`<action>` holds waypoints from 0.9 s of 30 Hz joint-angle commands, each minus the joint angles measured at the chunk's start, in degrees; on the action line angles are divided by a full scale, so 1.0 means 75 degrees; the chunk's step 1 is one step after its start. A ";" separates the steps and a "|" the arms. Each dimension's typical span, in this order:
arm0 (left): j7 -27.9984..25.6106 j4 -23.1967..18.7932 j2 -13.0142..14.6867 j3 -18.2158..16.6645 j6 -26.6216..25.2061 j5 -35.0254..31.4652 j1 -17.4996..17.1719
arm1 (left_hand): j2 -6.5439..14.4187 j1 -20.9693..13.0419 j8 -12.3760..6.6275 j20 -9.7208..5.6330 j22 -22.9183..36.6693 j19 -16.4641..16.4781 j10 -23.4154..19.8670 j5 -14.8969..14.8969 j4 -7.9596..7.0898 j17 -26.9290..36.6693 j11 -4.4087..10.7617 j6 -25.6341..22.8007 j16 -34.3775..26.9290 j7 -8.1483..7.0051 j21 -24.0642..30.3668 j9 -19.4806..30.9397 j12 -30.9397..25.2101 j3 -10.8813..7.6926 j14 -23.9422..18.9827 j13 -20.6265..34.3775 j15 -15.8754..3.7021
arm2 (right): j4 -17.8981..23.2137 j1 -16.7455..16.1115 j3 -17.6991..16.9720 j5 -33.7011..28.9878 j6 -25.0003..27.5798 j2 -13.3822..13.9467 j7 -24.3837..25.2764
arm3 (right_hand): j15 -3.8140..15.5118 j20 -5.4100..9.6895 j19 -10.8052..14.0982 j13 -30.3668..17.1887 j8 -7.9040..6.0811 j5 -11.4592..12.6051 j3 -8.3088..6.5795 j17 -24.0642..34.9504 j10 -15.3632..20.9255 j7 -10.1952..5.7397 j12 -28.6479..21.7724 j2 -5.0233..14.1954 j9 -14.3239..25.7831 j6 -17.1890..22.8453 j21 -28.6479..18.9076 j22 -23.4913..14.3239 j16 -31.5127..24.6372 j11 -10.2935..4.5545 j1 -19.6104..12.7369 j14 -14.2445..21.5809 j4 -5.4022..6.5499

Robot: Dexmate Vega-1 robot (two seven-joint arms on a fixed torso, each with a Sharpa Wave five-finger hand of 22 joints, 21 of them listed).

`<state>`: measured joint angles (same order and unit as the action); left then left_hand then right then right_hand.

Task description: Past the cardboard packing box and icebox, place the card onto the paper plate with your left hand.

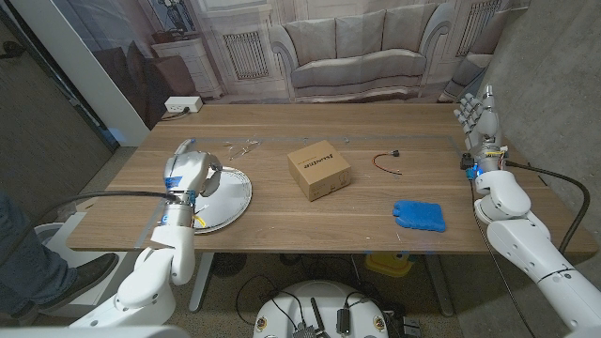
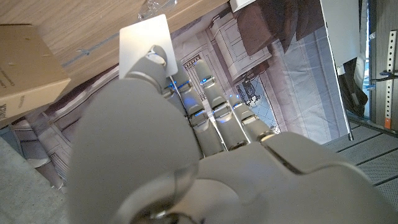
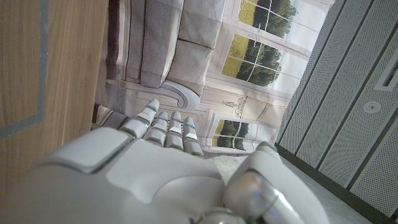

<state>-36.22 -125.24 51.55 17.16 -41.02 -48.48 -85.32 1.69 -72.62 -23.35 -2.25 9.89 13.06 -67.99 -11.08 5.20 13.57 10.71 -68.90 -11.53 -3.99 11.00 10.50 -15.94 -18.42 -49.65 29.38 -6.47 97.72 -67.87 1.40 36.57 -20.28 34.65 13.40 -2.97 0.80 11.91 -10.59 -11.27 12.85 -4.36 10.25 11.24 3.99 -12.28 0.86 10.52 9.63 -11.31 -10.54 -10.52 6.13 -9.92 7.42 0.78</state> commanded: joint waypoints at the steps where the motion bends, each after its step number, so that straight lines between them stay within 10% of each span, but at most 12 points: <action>1: 0.0091 -0.0079 0.0046 -0.0013 -0.0442 -0.0043 -0.0160 | -0.0031 -0.0016 -0.0050 -0.0912 0.0010 0.0021 0.0028 -0.0005 -0.0016 0.0006 0.0010 -0.0027 0.0009 0.0040 0.0013 0.0046 -0.0038 -0.0053 0.0019 0.0029 -0.0873 | -0.0162 0.0117 0.0080 0.0079 -0.0061 -0.0025 -0.0083 | -0.0006 0.0009 0.0065 -0.0020 0.0006 -0.0017 0.0036 0.0026 0.0079 0.0001 -0.0002 0.0023 0.0034 0.0049 -0.0036 -0.0009 -0.0018 0.0035 -0.0016 0.0066 0.0011; 27: -0.0288 0.0289 -0.0150 -0.0055 -0.0746 0.0611 -0.0164 | -0.0072 0.0037 -0.0057 -0.0811 0.0011 0.0026 0.0050 0.0006 -0.0062 -0.0004 0.0021 0.0001 0.0003 0.0031 0.0014 0.0048 -0.0040 -0.0187 0.0033 0.0129 -0.0869 | -0.0025 0.0042 0.0067 0.0114 0.0072 0.0098 -0.0004 | -0.0009 0.0010 0.0064 -0.0020 0.0009 -0.0017 0.0055 0.0026 0.0073 -0.0004 0.0003 0.0034 0.0034 0.0047 -0.0035 -0.0009 -0.0021 0.0014 -0.0020 0.0076 0.0005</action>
<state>-36.65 -124.53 50.83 17.06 -46.68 -46.07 -86.42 1.46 -72.40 -23.35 -2.25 9.89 13.06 -67.76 -11.04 4.79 13.59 10.94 -68.89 -11.53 -4.01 11.00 10.55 -15.91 -19.30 -49.56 30.17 -6.38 96.82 -67.20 1.96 37.30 -20.55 35.08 12.90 -2.97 0.81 11.91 -10.59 -11.27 12.85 -4.12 10.25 11.56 3.98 -12.28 0.85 10.52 9.63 -11.31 -10.53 -10.52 6.44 -9.92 7.42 1.03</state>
